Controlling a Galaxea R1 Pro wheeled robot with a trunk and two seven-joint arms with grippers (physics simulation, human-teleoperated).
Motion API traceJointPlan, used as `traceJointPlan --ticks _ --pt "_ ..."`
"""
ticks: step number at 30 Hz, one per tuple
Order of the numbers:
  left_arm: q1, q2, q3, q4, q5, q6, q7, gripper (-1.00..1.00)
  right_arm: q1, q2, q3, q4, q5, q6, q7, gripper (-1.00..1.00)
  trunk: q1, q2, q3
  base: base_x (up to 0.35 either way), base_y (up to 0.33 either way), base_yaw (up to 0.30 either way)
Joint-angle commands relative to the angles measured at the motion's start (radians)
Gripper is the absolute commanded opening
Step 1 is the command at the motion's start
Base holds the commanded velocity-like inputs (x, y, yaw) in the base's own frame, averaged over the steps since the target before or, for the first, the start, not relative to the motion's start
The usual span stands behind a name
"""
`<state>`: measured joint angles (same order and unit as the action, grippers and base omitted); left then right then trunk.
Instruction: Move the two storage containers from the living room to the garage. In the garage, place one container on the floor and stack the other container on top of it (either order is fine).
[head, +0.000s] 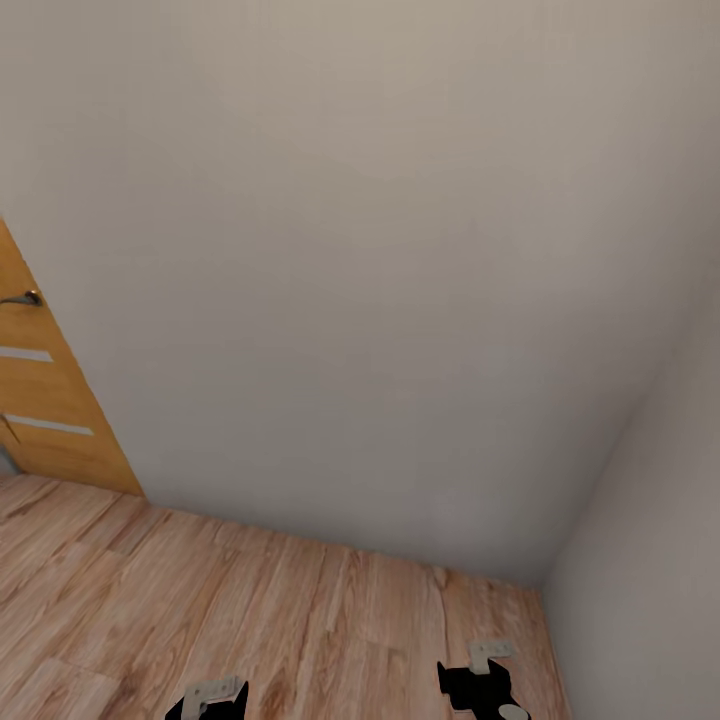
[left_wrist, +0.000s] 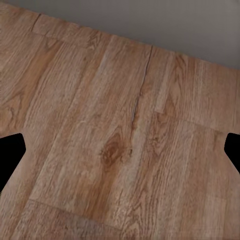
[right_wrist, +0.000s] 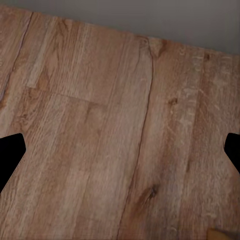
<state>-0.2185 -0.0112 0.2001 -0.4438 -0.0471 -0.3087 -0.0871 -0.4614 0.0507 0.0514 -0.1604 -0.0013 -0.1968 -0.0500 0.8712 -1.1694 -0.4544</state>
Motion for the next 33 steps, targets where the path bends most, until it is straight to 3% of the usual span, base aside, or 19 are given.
traceJointPlan --ticks 1,10,25,33 --pt "-0.001 -0.001 0.008 0.0 -0.005 -0.003 -0.008 1.0 -0.001 0.0 0.005 0.001 0.0 -0.003 -0.005 1.0 0.0 -0.001 -0.001 0.264 0.0 0.11" --pt "-0.001 -0.001 0.008 0.0 -0.005 -0.003 -0.008 1.0 -0.001 0.0 0.005 0.001 0.0 -0.003 -0.005 1.0 0.0 -0.001 -0.001 0.203 0.0 0.132" --pt "-0.001 -0.001 0.008 0.0 -0.005 -0.003 -0.008 1.0 0.0 0.001 0.005 0.001 0.0 -0.003 -0.005 1.0 0.0 -0.001 -0.001 0.02 0.0 0.255" --pt "-0.001 -0.001 0.008 0.0 -0.005 -0.003 -0.008 1.0 0.0 0.001 0.005 0.001 0.0 -0.003 -0.005 1.0 0.0 -0.001 -0.001 0.077 0.0 0.067"
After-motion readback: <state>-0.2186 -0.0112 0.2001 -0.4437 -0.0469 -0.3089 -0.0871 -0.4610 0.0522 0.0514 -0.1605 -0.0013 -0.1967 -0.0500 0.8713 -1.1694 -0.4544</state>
